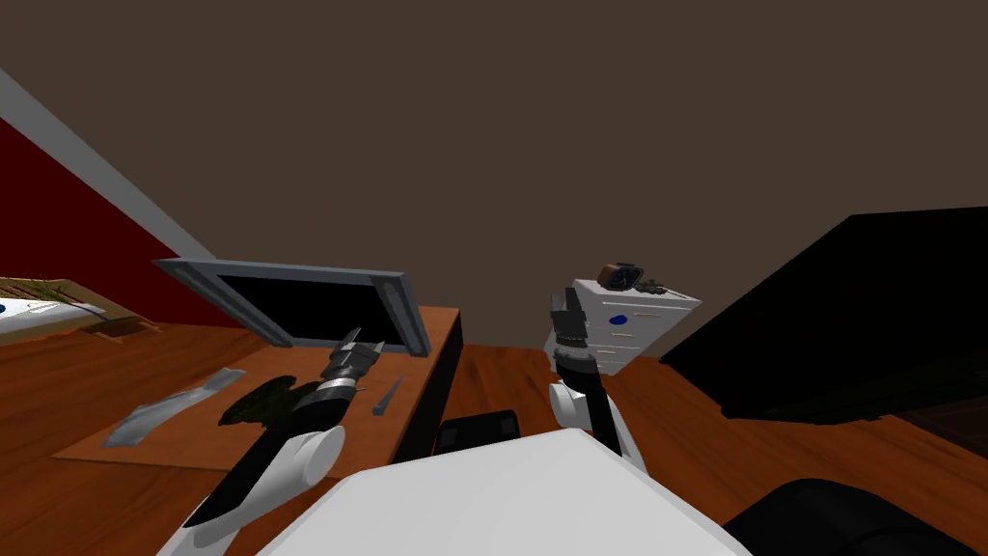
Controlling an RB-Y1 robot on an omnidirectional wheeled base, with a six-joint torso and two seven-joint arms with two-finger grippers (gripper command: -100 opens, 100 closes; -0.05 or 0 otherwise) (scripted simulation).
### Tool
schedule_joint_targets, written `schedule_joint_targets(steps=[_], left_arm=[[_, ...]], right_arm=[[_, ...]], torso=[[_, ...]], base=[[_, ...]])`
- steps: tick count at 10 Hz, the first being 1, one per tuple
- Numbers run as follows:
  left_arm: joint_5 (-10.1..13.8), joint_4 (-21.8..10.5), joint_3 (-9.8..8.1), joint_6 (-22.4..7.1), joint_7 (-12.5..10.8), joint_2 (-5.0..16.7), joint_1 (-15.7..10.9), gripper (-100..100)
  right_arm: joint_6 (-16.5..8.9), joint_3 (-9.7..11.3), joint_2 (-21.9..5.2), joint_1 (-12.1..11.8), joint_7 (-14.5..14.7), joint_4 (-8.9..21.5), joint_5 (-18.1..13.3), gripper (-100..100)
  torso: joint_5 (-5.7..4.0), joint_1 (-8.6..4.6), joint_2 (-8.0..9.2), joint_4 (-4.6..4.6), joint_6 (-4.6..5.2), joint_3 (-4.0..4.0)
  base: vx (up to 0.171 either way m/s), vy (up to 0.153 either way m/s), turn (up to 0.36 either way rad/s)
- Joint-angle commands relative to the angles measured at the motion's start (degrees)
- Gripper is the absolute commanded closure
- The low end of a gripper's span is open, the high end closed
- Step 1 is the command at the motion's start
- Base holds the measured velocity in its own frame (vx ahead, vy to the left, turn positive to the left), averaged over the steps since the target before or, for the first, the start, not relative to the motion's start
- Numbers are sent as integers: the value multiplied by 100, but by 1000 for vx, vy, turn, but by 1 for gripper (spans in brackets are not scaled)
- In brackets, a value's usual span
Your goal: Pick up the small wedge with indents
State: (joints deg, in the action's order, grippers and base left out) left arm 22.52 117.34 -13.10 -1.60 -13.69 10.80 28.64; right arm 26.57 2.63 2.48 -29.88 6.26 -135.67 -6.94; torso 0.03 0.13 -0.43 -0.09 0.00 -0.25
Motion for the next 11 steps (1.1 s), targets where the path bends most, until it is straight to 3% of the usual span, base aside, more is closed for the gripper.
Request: schedule_joint_targets(steps=[1,2,3,4,5,6,7,8,9,11], left_arm=[[168,-52,-18,-123,-100,14,176,-100],[381,-283,-77,-345,-211,63,249,-100],[381,-283,-77,-345,-211,63,249,-100],[597,-525,-129,-566,-321,121,328,-100],[597,-525,-129,-566,-321,121,328,-100],[815,-777,-172,-778,-428,186,413,-100],[815,-777,-172,-782,-428,186,413,-100],[1033,-1038,-207,-990,-532,258,502,-100],[1033,-1038,-207,-993,-532,258,502,-100],[1394,-1446,-249,-1361,-728,423,696,-100]], right_arm=[[0,0,0,0,0,0,0,0],[0,0,0,0,0,0,0,0],[0,0,0,0,0,0,0,0],[0,0,0,0,0,0,0,0],[0,0,0,0,0,0,0,0],[0,0,0,0,0,0,0,0],[0,0,0,0,0,0,0,0],[0,0,0,0,0,0,0,0],[0,0,0,0,0,0,0,0],[0,0,0,0,0,0,0,0]], torso=[[0,0,0,0,0,0],[-1,-5,5,0,-3,2],[-2,-13,7,1,-2,4],[-3,-15,13,2,-2,7],[-3,-16,5,1,-1,3],[-3,-13,9,2,-2,5],[-3,-14,7,1,-2,4],[-3,-13,11,2,-2,5],[-3,-15,1,0,-1,0],[-4,-21,-1,0,-2,-1]], base=[[87,20,-53],[82,3,-71],[64,-8,-57],[97,-8,-98],[77,4,-45],[88,5,-84],[74,2,-43],[108,-7,-71],[91,1,-43],[152,-7,-90]])
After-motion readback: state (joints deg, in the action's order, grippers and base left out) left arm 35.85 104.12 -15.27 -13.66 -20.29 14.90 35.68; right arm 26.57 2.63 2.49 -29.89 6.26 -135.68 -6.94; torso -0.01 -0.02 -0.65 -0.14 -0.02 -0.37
